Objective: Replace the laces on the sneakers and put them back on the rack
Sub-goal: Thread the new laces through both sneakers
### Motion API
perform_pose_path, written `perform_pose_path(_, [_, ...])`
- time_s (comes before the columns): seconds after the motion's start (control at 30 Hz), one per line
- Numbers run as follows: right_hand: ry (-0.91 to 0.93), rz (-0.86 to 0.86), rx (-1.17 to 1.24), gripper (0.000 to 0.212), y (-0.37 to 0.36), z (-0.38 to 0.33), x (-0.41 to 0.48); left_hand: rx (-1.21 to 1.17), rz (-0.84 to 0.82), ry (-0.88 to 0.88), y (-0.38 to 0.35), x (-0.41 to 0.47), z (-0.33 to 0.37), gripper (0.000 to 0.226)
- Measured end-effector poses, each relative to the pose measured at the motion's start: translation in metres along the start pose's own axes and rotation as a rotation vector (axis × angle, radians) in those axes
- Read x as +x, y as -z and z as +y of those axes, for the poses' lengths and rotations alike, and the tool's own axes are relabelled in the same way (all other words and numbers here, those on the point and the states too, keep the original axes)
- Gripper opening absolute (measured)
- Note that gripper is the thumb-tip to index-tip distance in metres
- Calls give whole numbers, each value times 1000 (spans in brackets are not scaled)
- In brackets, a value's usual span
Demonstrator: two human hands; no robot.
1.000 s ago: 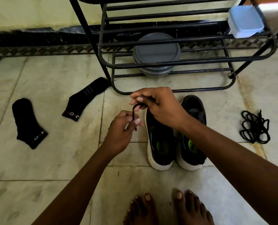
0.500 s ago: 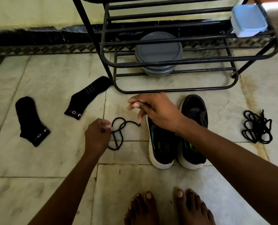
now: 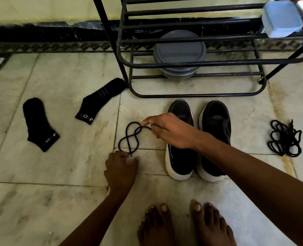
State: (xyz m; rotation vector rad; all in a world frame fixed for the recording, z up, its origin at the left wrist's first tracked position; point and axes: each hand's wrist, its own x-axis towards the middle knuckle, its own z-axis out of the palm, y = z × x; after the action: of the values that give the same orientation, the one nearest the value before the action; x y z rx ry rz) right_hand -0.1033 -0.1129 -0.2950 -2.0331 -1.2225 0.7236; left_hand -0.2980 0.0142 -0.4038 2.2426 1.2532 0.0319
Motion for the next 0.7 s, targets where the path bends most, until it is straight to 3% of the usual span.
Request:
perform_pose_path(0.13, [12, -68, -30, 44, -4, 4, 2, 63, 44, 59, -7, 4, 9, 32])
perform_pose_path(0.3, [34, -50, 50, 28, -7, 8, 1, 172, 53, 85, -11, 7, 16, 24])
perform_pose_path(0.57, [44, -44, 70, 26, -6, 9, 0, 253, 47, -100, -15, 12, 14, 17])
perform_pose_path(0.7, [53, -31, 37, 28, -5, 8, -1, 143, 71, -157, -14, 14, 9, 14])
